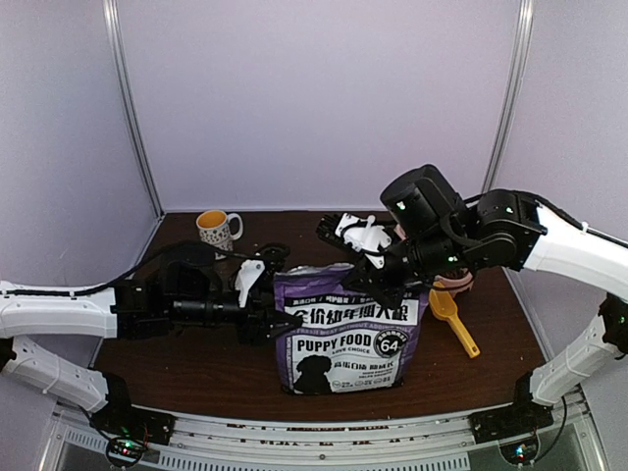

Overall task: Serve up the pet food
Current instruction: Adjust the pet food bag at the center of the board, then press the seal on the pet food bag.

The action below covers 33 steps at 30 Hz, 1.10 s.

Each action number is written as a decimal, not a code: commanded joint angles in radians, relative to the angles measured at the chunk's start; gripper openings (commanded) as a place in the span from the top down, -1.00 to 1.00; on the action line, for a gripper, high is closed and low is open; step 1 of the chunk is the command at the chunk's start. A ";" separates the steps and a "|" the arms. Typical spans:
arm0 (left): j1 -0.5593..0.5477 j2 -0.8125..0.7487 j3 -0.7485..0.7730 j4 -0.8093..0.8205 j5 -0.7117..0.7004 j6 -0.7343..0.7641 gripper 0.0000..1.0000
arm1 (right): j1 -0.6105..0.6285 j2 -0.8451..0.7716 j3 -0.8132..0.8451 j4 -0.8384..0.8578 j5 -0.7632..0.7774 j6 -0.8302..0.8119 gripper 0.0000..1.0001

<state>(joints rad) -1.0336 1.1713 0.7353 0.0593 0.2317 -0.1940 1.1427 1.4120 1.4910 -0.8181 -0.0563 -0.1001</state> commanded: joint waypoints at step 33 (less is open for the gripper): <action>-0.008 -0.057 0.326 -0.315 0.177 0.214 -0.45 | -0.005 -0.042 0.004 0.032 -0.139 0.040 1.00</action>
<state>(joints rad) -1.0462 1.0954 1.0233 -0.2241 0.3340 -0.0044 1.1362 1.3987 1.4849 -0.8192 -0.1577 -0.0780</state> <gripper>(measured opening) 0.683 0.002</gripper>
